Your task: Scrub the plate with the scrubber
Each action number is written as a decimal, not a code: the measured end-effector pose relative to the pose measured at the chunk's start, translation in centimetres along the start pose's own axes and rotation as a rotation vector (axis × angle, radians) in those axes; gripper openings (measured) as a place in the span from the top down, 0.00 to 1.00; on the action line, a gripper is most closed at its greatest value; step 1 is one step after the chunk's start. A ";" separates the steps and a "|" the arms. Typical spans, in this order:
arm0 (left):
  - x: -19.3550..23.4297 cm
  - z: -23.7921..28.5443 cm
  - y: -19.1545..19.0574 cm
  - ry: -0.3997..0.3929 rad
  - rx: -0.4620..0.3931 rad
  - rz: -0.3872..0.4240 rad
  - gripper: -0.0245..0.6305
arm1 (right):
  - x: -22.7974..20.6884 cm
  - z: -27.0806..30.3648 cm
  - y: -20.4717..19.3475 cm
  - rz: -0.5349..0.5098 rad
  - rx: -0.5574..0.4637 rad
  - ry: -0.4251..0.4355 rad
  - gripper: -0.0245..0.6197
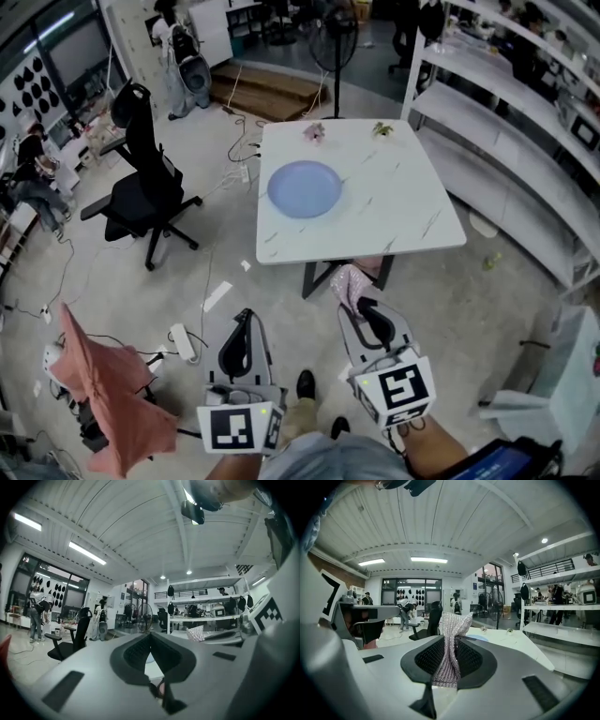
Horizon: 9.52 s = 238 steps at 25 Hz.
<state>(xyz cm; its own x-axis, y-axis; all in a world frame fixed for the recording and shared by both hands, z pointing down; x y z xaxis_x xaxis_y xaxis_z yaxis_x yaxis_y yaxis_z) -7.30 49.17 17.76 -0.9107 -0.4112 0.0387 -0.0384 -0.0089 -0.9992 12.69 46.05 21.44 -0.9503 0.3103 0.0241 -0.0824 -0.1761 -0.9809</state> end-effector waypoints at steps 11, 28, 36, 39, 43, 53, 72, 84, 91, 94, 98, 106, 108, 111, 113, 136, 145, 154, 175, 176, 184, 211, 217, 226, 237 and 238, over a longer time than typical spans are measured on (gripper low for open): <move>9.1 8.6 3.1 -0.072 -0.076 0.017 0.95 | 1.3 10.9 5.3 -0.030 -0.078 -0.038 0.82; 10.4 17.8 -1.9 -0.204 0.064 -0.035 0.95 | -3.9 16.6 4.5 -0.014 -0.052 -0.146 0.82; 10.4 26.4 -3.8 -0.193 0.149 -0.029 0.95 | -10.0 23.7 1.8 0.063 0.036 -0.142 0.82; 10.8 29.9 -4.0 -0.172 0.178 -0.027 0.95 | -12.1 27.1 1.6 0.086 0.056 -0.105 0.82; 11.1 33.8 -2.9 -0.131 0.188 -0.008 0.95 | -14.2 31.2 3.3 0.099 0.054 -0.052 0.82; 12.1 39.2 2.4 -0.029 0.055 0.070 0.95 | -16.5 37.3 9.7 0.037 -0.053 0.061 0.82; 20.7 42.5 -2.2 0.021 0.181 -0.011 0.95 | -13.9 46.5 8.2 -0.060 0.075 0.074 0.82; 24.0 44.7 -14.4 -0.077 0.436 -0.158 0.95 | -12.1 50.7 -2.3 -0.123 0.433 0.082 0.82; 26.3 46.1 -19.8 -0.082 0.550 -0.233 0.78 | -11.2 53.2 -6.6 -0.169 0.544 0.083 0.82; 26.4 46.4 -21.7 -0.120 0.604 -0.264 0.77 | -11.0 53.4 -7.8 -0.200 0.585 0.075 0.81; 26.6 47.0 -23.2 -0.145 0.664 -0.277 0.93 | -10.4 53.6 -8.6 -0.250 0.604 0.071 0.81; 26.6 47.0 -23.2 -0.148 0.651 -0.280 0.93 | -9.7 53.7 -7.6 -0.289 0.621 0.116 0.63; 26.6 47.0 -23.2 -0.155 0.649 -0.282 0.93 | -9.4 53.6 -7.4 -0.380 0.595 0.093 0.72; 26.7 47.0 -23.2 -0.165 0.646 -0.286 0.93 | -9.2 53.7 -7.7 -0.424 0.603 0.085 0.87; 26.7 47.0 -23.3 -0.172 0.643 -0.294 0.93 | -9.3 54.0 -7.7 -0.419 0.633 0.088 0.88; 27.9 48.0 -23.8 -0.294 0.707 -0.514 0.93 | -4.8 58.2 -8.2 -0.300 0.993 0.431 0.90; 27.9 48.1 -23.9 -0.302 0.709 -0.532 0.93 | -1.8 55.1 -9.0 -0.276 1.021 0.530 0.90; 27.9 48.0 -24.0 -0.291 0.721 -0.508 0.94 | -0.1 51.7 -10.1 -0.159 1.068 0.629 0.90; 27.8 48.0 -24.0 -0.279 0.740 -0.479 0.94 | -6.3 47.0 -11.3 -0.020 1.232 0.491 0.90; 27.8 48.0 -24.0 -0.278 0.741 -0.477 0.94 | -6.8 47.0 -11.3 -0.015 1.232 0.469 0.90; 27.7 47.9 -23.9 -0.281 0.750 -0.469 0.94 | -10.9 47.5 -10.9 0.029 1.208 0.322 0.90; 27.3 48.3 -23.9 -0.289 0.778 -0.497 0.94 | -10.3 59.2 -8.8 -0.056 1.177 0.481 0.90; 27.4 48.3 -24.0 -0.285 0.782 -0.513 0.94 | -7.1 58.9 -8.8 -0.120 1.188 0.559 0.90; 27.4 48.7 -24.0 -0.284 0.778 -0.521 0.94 | -2.9 55.2 -9.7 -0.117 1.190 0.675 0.90; 27.5 48.6 -24.3 -0.271 0.777 -0.506 0.94 | -2.1 50.7 -11.0 -0.076 1.209 0.715 0.90; 27.6 48.4 -24.2 -0.271 0.776 -0.505 0.94 | -2.2 50.2 -11.1 -0.072 1.211 0.710 0.90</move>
<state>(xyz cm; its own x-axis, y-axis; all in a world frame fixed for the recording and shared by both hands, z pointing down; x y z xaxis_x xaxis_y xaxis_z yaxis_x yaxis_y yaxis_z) -11.56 -6.09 42.66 -0.7320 -0.3890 0.5594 -0.0286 -0.8027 -0.5957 0.59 0.43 41.96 -0.6110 0.6881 -0.3916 -0.6732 -0.7118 -0.2003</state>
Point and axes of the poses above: the fingertips, and each gripper's own axes: z forward along the fingers, x to its left, y out of its top, the point moved 8 cm from there along -z, backward along the fingers, and after that the axes turned 11 degrees about -y, right-handed, at the moved point
